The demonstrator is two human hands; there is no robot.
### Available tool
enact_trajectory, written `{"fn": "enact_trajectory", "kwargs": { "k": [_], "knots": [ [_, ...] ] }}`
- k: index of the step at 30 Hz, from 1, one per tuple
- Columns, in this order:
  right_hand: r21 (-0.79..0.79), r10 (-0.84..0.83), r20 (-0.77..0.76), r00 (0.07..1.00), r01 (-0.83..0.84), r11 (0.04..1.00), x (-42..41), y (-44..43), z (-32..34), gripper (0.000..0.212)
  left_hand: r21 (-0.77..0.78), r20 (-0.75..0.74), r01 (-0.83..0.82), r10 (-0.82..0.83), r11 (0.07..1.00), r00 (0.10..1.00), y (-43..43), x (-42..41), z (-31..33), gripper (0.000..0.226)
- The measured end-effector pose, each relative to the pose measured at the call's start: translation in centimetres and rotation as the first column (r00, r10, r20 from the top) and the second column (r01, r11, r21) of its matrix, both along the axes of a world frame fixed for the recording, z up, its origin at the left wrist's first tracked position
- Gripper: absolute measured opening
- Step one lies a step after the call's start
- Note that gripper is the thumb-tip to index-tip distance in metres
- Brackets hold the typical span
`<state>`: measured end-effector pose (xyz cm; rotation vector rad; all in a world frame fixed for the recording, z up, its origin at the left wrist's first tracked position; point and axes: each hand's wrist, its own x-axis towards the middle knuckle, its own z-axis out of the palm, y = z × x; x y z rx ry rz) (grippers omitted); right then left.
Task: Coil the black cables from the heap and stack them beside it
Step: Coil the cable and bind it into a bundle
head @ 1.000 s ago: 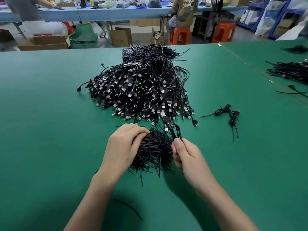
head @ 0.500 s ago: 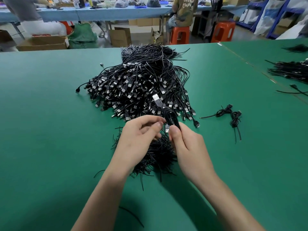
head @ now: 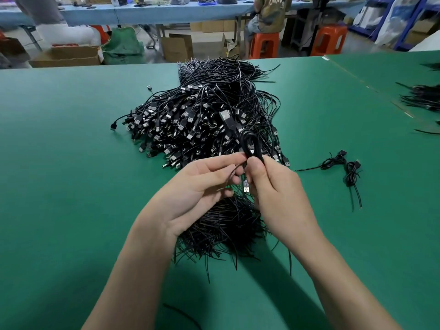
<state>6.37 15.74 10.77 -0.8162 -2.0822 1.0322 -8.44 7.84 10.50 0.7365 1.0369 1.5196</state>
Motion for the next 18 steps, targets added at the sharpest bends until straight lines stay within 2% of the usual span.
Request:
{"fn": "enact_trajectory", "kwargs": {
  "k": [3, 11, 16, 18],
  "knots": [
    [-0.108, 0.044, -0.042, 0.998, -0.048, 0.993, 0.2, -0.3, -0.5, 0.041, -0.009, 0.041, -0.021, 0.021, 1.000, 0.999, 0.0, 0.5, -1.2, 0.030],
    [-0.234, 0.069, -0.032, 0.997, -0.075, 0.969, 1.4, -1.7, -1.9, 0.041, -0.012, 0.116, -0.052, 0.053, 0.999, 0.992, -1.6, 2.7, -3.1, 0.033],
    [-0.251, 0.114, -0.110, 0.987, -0.139, 0.958, 1.0, -1.4, -0.4, 0.040, 0.046, 0.072, -0.062, 0.059, 0.997, 0.996, -1.1, 2.4, -1.9, 0.033],
    [-0.243, 0.145, -0.145, 0.979, -0.177, 0.954, 0.5, -0.9, 0.5, 0.040, 0.096, 0.047, -0.056, 0.051, 0.994, 0.998, -0.4, 2.1, -1.2, 0.044]
  ]
}}
